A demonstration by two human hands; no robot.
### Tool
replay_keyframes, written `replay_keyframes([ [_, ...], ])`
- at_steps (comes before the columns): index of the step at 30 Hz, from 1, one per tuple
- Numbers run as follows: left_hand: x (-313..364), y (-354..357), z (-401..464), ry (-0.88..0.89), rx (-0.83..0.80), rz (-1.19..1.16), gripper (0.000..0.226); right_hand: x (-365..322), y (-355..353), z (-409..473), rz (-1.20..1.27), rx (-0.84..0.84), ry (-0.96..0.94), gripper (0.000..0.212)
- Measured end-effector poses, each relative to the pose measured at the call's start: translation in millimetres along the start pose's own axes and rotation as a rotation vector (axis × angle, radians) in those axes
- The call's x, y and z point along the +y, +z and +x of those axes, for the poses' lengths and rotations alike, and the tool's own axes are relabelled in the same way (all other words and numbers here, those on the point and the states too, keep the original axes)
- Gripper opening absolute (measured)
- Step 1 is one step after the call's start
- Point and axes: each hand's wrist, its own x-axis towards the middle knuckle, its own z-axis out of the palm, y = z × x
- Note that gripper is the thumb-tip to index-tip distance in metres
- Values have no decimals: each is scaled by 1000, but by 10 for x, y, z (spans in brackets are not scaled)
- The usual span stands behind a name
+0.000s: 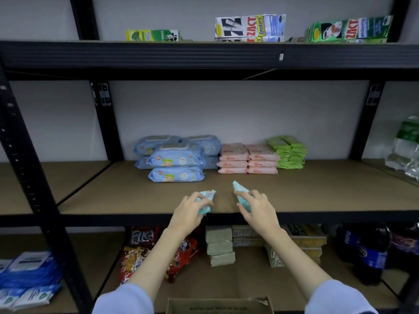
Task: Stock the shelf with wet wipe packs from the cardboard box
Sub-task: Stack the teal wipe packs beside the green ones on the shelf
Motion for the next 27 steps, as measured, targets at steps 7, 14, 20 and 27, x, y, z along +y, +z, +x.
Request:
replay_keyframes([
  [7,-49,-78,46,-293,344,-520,19,80,-13,123,575,69,319,29],
  [14,-145,12,27,-451,112,-143,34,209,53,60,244,-150,310,36],
  [20,-134,45,52,-479,-6,-104,38,124,44,40,96,-240,294,40],
  [27,-105,116,115,-410,-62,-196,40,88,152,90,259,-298,234,37],
])
